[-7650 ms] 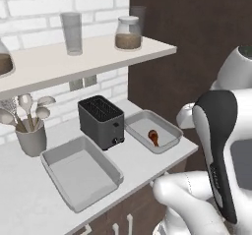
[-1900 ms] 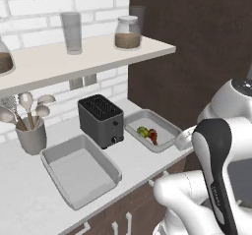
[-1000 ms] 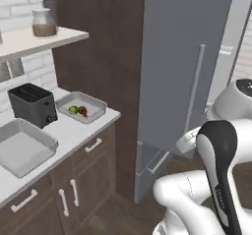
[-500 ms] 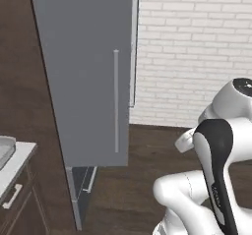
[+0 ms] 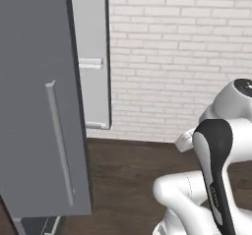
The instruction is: Place one lime and one chicken drumstick in each tupperware on the nearby counter, to pack two identical lunches.
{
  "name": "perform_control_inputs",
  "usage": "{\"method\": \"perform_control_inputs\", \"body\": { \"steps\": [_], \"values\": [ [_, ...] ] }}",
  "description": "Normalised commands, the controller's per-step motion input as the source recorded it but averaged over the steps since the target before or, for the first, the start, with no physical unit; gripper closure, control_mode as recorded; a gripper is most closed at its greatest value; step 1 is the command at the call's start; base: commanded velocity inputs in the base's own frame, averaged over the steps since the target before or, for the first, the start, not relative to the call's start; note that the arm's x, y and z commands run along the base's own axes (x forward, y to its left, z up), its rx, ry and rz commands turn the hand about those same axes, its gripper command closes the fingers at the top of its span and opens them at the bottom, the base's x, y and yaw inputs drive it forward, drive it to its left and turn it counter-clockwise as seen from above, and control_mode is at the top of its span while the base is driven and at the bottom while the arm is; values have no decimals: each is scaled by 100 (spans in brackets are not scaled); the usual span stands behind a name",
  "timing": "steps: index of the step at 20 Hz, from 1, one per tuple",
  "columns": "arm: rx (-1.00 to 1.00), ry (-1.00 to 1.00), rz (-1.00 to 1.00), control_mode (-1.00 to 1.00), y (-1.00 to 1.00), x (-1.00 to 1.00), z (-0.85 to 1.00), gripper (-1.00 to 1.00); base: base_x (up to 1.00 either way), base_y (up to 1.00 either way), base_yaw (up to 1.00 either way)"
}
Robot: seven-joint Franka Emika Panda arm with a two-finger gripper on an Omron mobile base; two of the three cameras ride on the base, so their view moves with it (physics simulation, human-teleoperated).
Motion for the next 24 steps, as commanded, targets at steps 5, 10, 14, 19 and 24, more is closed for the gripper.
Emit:
{"method": "perform_control_inputs", "body": {
  "steps": [5, 10, 14, 19, 24],
  "values": [
    [0, 0, 0, 100, 0, 0, 0, -100, 100, -12, 8],
    [0, 0, 0, 100, 0, 0, 0, -100, 91, -26, 77],
    [0, 0, 0, 100, 0, 0, 0, -100, 84, -29, 86],
    [0, 0, 0, 100, 0, 0, 0, -100, 88, -33, 84],
    [0, 0, 0, 100, 0, 0, 0, -100, 97, -43, 77]
  ]
}}
